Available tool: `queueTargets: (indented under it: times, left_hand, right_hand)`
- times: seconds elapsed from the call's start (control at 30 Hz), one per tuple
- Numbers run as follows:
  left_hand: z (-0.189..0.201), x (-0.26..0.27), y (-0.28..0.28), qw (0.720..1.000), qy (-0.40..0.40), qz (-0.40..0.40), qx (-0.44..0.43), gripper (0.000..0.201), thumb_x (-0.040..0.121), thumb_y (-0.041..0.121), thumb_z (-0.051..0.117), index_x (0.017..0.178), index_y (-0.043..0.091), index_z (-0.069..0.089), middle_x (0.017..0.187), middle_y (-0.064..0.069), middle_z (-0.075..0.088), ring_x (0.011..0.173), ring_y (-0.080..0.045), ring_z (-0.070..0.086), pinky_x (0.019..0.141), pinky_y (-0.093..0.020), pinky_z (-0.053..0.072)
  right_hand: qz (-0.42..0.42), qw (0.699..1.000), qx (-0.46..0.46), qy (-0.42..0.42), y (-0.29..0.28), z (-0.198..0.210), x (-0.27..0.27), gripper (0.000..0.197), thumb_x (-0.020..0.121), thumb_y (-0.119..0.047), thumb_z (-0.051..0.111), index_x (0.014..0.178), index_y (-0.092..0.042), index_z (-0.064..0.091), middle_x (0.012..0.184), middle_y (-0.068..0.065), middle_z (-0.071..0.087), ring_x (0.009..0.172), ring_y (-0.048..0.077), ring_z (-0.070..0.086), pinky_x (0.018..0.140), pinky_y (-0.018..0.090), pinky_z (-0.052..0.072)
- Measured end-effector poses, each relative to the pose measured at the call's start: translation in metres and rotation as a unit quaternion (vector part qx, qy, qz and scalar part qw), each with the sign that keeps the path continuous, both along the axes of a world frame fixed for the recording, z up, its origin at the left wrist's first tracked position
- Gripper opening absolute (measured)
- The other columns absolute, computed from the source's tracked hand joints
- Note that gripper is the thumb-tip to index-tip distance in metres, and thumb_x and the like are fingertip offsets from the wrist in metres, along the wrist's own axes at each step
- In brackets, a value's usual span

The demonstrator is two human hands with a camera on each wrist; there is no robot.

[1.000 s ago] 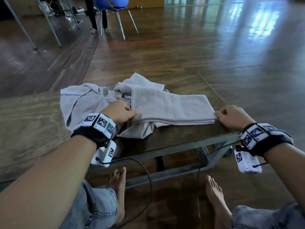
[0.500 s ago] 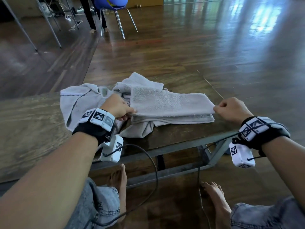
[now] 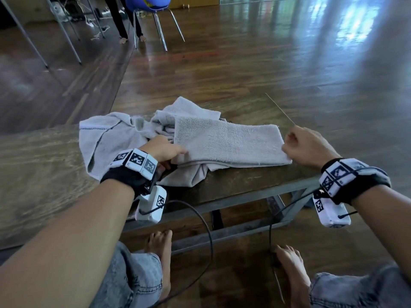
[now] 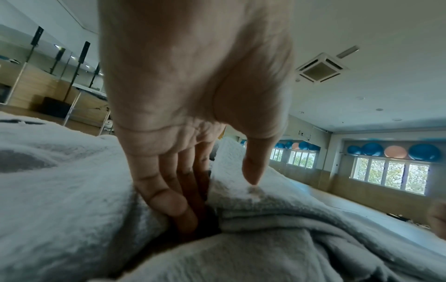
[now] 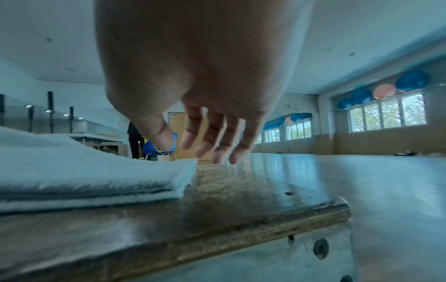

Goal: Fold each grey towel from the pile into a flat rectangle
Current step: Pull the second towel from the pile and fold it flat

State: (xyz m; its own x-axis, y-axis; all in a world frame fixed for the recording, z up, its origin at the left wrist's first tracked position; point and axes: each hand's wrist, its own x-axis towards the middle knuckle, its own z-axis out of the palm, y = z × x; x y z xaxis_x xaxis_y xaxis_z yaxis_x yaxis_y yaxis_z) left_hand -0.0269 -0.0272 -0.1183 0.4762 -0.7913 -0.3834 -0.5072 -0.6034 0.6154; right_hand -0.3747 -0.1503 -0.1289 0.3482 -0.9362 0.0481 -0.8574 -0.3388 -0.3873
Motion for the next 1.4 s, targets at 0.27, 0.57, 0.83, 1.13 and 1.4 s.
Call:
queueTargets:
  times: [0.27, 0.57, 0.83, 1.13, 1.4]
  left_hand:
    - [0.001, -0.006, -0.008, 0.998, 0.019, 0.026, -0.044, 0.048, 0.077, 0.04, 0.079, 0.1, 0.002, 0.062, 0.087, -0.012, 0.066, 0.071, -0.026, 0.068, 0.048, -0.029, 0.053]
    - [0.021, -0.006, 0.008, 0.997, 0.054, -0.037, 0.048, 0.034, 0.074, 0.028, 0.085, 0.076, 0.003, 0.061, 0.056, -0.011, 0.064, 0.046, -0.022, 0.059, 0.051, -0.031, 0.052]
    - [0.023, -0.059, -0.004, 0.904, -0.296, -0.163, -0.262, 0.026, 0.088, 0.037, 0.06, 0.102, 0.019, 0.05, 0.101, 0.002, 0.055, 0.09, -0.016, 0.052, 0.073, -0.031, 0.043]
    - [-0.039, -0.088, -0.019, 0.895, -0.256, -0.364, -0.013, 0.071, 0.1, 0.04, 0.043, 0.156, 0.019, 0.004, 0.165, 0.0, -0.01, 0.151, -0.023, -0.016, 0.12, -0.052, -0.008]
    - [-0.038, -0.079, -0.02, 0.909, -0.239, -0.34, 0.021, 0.078, 0.092, 0.067, 0.04, 0.152, 0.048, -0.006, 0.16, 0.016, -0.023, 0.148, -0.014, -0.025, 0.108, -0.074, -0.008]
  right_hand:
    - [0.214, 0.972, 0.014, 0.092, 0.011, -0.015, 0.03, 0.035, 0.08, -0.06, 0.064, 0.112, -0.05, 0.051, 0.127, -0.015, 0.048, 0.121, 0.013, 0.042, 0.102, 0.04, 0.036]
    - [0.215, 0.948, 0.151, 0.178, 0.012, 0.018, 0.036, 0.012, 0.086, -0.04, 0.069, 0.093, -0.032, 0.066, 0.108, -0.011, 0.056, 0.108, 0.012, 0.057, 0.089, 0.029, 0.04]
    - [0.156, 0.984, -0.052, 0.066, 0.031, 0.01, 0.074, 0.04, 0.086, -0.066, 0.047, 0.109, -0.034, 0.052, 0.121, -0.007, 0.056, 0.11, 0.016, 0.053, 0.09, 0.042, 0.045]
    - [0.256, 0.963, 0.046, 0.071, 0.03, -0.04, 0.085, 0.087, 0.089, -0.073, 0.042, 0.159, -0.032, 0.01, 0.166, -0.013, 0.009, 0.152, 0.011, 0.005, 0.123, 0.044, 0.005]
    - [0.232, 0.961, 0.097, 0.115, 0.022, -0.049, 0.077, 0.113, 0.059, -0.104, 0.017, 0.152, -0.049, -0.015, 0.163, -0.021, -0.021, 0.15, 0.006, -0.019, 0.119, 0.044, -0.012]
